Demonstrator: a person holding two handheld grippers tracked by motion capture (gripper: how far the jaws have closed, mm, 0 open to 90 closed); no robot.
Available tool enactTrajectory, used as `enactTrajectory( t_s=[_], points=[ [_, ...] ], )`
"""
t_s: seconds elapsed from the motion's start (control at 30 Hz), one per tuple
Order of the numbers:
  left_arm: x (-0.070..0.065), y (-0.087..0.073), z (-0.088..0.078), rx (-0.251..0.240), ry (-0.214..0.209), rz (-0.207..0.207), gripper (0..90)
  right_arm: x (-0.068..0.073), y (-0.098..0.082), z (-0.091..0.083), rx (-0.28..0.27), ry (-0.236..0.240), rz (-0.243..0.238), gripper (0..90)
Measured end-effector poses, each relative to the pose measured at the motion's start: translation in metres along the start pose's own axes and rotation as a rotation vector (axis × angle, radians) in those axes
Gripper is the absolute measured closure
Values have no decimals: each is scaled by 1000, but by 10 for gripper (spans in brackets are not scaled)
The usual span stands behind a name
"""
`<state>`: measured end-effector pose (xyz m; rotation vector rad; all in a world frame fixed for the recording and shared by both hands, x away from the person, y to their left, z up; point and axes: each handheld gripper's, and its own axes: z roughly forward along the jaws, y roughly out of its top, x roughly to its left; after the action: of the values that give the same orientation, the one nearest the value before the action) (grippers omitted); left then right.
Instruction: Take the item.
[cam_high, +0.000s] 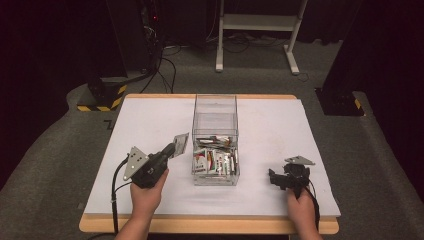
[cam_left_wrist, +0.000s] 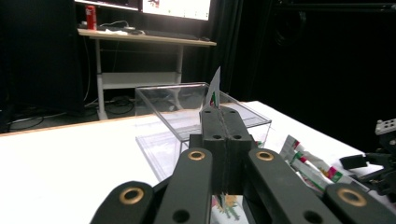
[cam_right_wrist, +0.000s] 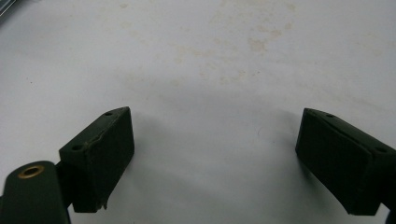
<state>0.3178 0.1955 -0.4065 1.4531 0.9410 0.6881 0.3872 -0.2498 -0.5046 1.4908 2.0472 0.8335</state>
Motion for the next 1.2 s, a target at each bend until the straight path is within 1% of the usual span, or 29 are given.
enactTrajectory(
  t_s=[0.07,0.37,0.6,0.73,1.07,1.2],
  points=[
    [2,0,0,1,4,-5,900,0,0,0,0,0,1,113],
    [6,-3,-1,17,21,16,900,0,0,0,0,0,0,113],
    [9,-6,-2,27,33,23,900,0,0,0,0,0,1,113],
    [12,-6,-3,24,43,27,900,0,0,0,0,0,0,113],
    [24,-8,-6,20,76,17,900,0,0,0,2,0,2,113],
    [28,-8,-8,15,85,21,900,0,0,0,1,0,2,113]
  ],
)
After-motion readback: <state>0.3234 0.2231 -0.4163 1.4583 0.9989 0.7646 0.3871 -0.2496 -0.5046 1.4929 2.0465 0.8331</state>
